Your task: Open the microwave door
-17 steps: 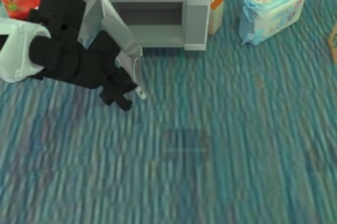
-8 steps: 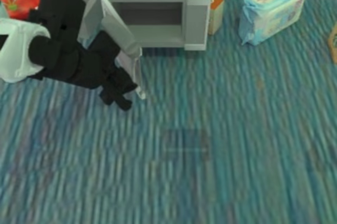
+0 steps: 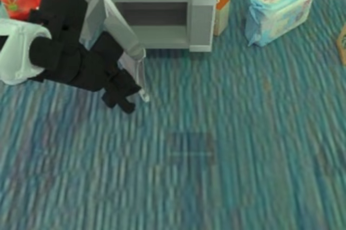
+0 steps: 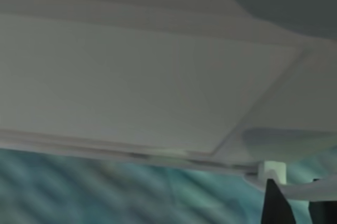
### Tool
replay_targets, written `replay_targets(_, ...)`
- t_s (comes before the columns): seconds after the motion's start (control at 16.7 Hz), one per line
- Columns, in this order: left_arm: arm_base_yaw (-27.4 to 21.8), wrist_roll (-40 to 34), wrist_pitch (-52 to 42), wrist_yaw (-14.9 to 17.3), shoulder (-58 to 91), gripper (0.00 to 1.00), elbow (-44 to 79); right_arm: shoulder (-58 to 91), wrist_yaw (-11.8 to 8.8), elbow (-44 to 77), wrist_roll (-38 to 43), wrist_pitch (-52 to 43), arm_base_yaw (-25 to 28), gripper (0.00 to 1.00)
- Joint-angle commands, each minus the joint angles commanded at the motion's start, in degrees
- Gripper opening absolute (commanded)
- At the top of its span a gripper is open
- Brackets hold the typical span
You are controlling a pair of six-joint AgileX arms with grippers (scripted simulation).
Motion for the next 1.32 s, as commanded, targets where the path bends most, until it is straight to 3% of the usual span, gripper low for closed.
replay_targets(0.54, 2.6, 5.9, -3.0, 2.9, 0.2, 0.0, 1.0, 0.0, 0.0, 0.0, 0.0, 0.0, 0.0, 1.0)
replay_targets(1.32, 2.6, 6.0, -3.0, 2.9, 0.2, 0.0, 1.0, 0.0, 0.0, 0.0, 0.0, 0.0, 0.0, 1.0)
